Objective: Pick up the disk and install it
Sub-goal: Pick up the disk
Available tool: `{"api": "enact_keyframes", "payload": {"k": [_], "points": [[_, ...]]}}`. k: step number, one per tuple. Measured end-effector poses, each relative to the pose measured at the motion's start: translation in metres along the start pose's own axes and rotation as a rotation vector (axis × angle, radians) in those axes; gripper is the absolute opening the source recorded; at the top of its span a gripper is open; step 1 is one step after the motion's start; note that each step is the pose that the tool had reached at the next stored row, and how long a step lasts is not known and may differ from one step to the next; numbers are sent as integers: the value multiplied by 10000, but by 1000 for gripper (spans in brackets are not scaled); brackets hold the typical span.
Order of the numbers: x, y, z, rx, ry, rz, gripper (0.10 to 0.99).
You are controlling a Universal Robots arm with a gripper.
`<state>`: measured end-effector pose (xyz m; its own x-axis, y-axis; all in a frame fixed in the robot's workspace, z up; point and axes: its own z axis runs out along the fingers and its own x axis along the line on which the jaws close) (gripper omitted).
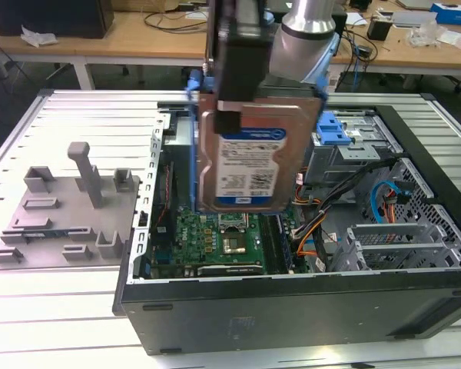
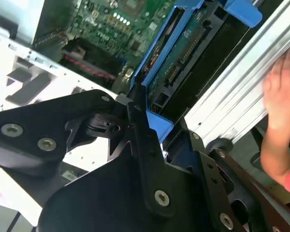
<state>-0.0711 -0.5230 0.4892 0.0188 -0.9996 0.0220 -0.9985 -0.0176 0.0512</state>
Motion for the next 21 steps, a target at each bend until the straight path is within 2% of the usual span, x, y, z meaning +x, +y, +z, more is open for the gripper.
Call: {"api": "enact_keyframes", "payload": {"k": [2, 6, 8, 10, 12, 21], "points": [[37, -105, -5, -4, 0, 1, 365], [120, -361, -16, -9, -1, 2, 365], [146, -453, -20, -11, 0, 0, 365], [190, -639, -28, -15, 0, 0, 365], [193, -671, -30, -15, 1, 0, 365], [193, -673, -30, -15, 2, 1, 365]]}}
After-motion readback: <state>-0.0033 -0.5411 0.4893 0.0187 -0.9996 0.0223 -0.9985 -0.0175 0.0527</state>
